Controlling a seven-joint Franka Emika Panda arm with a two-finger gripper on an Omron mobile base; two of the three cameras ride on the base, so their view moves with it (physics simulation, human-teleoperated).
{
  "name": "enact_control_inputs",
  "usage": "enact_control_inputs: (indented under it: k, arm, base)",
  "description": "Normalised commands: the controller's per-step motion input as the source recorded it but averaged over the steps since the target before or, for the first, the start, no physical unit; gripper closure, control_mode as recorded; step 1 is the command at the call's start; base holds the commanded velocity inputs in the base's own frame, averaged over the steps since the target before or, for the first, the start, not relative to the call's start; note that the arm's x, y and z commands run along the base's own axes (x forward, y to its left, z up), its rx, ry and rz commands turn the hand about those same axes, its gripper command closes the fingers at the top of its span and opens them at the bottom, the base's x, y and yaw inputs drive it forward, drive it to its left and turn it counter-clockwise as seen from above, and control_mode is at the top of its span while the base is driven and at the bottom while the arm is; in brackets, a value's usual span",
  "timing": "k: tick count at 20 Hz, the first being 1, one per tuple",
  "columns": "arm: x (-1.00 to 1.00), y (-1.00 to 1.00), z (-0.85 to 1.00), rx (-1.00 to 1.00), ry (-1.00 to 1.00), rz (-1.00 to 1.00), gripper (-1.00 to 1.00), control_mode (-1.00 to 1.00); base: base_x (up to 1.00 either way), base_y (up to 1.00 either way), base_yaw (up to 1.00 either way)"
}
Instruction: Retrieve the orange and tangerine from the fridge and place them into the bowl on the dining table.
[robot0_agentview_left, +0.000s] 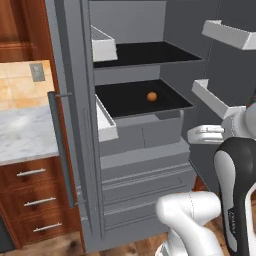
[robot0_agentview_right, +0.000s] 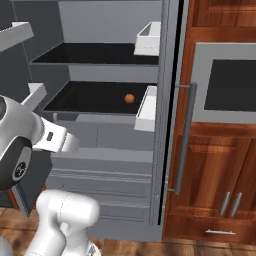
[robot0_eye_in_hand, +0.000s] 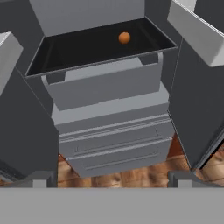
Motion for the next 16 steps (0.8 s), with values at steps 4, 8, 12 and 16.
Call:
enact_control_inputs:
  k: [4, 8, 12, 16]
  arm:
    - [0.0, 0.0, 0.0, 0.0, 0.0, 0.0, -1.0, 1.0]
    - [0.0, 0.0, 0.0, 0.0, 0.0, 0.0, -1.0, 1.0]
    - [0.0, 0.0, 0.0, 0.0, 0.0, 0.0, -1.0, 1.0]
    - [0.0, 0.0, 0.0, 0.0, 0.0, 0.0, -1.0, 1.0]
  base:
    - [0.56, -0.04, 0.0]
    - [0.46, -0.08, 0.0]
    - [0.41, -0.02, 0.0]
    - [0.44, -0.08, 0.0]
